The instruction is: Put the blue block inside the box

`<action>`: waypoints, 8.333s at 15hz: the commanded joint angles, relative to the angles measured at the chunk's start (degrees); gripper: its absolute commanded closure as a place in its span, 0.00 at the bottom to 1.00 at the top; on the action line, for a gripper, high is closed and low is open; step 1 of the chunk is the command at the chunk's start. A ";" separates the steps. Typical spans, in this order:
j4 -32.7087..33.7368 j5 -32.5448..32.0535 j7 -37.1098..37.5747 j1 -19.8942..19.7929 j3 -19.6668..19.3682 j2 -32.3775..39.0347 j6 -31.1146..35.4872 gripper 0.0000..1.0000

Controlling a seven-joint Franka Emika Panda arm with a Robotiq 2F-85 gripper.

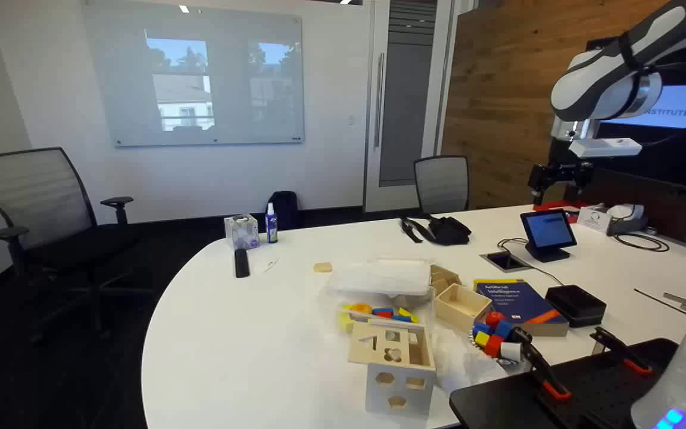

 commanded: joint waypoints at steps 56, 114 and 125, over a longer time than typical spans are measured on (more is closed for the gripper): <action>2.89 9.16 -47.49 -6.39 13.02 50.46 31.01 0.00; 4.66 -1.47 -34.80 8.29 18.05 38.39 20.41 0.91; 6.63 -3.02 -31.66 18.13 23.44 37.43 17.03 0.91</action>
